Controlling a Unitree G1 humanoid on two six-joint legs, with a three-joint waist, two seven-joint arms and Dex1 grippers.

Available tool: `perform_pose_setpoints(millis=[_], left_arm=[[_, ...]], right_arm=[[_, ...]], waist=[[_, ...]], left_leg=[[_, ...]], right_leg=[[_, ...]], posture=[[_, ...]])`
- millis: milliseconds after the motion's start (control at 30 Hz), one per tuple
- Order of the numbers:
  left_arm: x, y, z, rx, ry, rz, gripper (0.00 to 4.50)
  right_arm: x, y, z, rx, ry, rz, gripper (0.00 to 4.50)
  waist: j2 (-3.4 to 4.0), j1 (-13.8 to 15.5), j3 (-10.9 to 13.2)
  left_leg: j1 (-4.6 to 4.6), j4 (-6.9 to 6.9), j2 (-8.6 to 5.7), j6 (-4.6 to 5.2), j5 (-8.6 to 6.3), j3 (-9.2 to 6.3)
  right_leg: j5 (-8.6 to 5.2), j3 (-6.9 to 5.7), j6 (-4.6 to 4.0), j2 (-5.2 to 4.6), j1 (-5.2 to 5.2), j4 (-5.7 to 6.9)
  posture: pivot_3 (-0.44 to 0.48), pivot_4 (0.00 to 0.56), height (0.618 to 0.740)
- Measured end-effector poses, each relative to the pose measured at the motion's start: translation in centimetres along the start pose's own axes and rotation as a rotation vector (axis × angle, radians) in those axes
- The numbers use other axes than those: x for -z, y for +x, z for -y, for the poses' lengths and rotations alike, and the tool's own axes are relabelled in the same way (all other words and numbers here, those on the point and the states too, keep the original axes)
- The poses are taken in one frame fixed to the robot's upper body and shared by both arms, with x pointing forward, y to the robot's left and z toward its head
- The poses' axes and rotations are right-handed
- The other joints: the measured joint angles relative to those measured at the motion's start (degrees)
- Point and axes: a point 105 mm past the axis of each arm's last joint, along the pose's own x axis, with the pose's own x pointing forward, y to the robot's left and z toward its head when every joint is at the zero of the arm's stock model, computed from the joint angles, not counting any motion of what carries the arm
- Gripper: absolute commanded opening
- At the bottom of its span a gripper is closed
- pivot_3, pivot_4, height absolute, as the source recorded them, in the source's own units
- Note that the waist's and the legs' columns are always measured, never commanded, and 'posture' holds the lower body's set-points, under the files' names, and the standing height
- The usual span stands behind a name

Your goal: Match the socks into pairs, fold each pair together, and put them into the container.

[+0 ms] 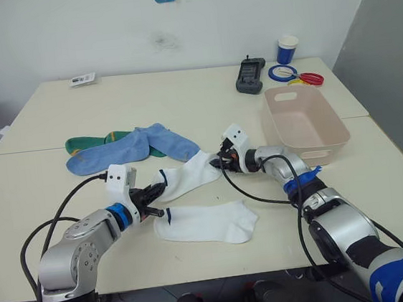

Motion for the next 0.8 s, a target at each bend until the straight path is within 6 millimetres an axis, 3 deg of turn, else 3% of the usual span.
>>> perform_pose_setpoints(millis=[133, 400, 600, 700, 800], left_arm=[[0.1, -0.1, -0.1, -0.004, 0.004, 0.002, 0.00], [-1.0, 0.0, -0.6, -0.003, 0.044, 0.038, 0.00], [-3.1, -1.0, -1.0, 0.008, 0.093, 0.108, 0.00], [-3.2, -1.6, 0.1, 0.074, 0.082, 0.117, 0.00], [-3.0, -2.2, 1.2, 0.127, 0.067, 0.113, 0.00]], right_arm=[[-0.5, -0.1, -0.5, -0.042, 0.013, 0.031, 0.03], [-2.4, -2.0, -1.6, -0.095, 0.094, 0.109, 0.03], [-3.6, -7.1, -3.3, -0.120, 0.199, 0.144, 0.03], [-4.6, -9.8, -5.2, -0.153, 0.277, 0.180, 0.03], [-4.2, -11.6, -6.4, -0.146, 0.320, 0.164, 0.03]], waist=[[0.00, 0.0, 0.0], [0.01, 0.1, 0.0], [0.03, 0.2, 0.0], [0.03, 0.0, 0.0], [0.03, 0.0, 0.0]], left_leg=[[0.00, 0.00, 0.00, 0.00, 0.00, -0.01], [-0.03, -0.01, 0.00, 0.00, 0.00, -0.04], [-0.05, -0.03, -0.01, 0.00, 0.00, -0.08], [-0.03, -0.06, 0.03, 0.00, 0.00, -0.17], [0.00, -0.07, 0.01, 0.00, 0.00, -0.18]], right_leg=[[0.00, -0.01, 0.00, 0.00, 0.00, 0.00], [-0.02, -0.03, 0.04, -0.02, 0.00, -0.02], [-0.14, -0.04, 0.24, -0.07, -0.02, -0.04], [-0.16, -0.05, 0.26, -0.05, -0.03, -0.02], [-0.16, -0.07, 0.25, -0.04, -0.02, -0.01]], posture=[[0.000, 0.150, 0.740], [0.000, 0.150, 0.740], [0.000, 0.150, 0.740], [0.000, 0.150, 0.740], [0.000, 0.150, 0.740]])
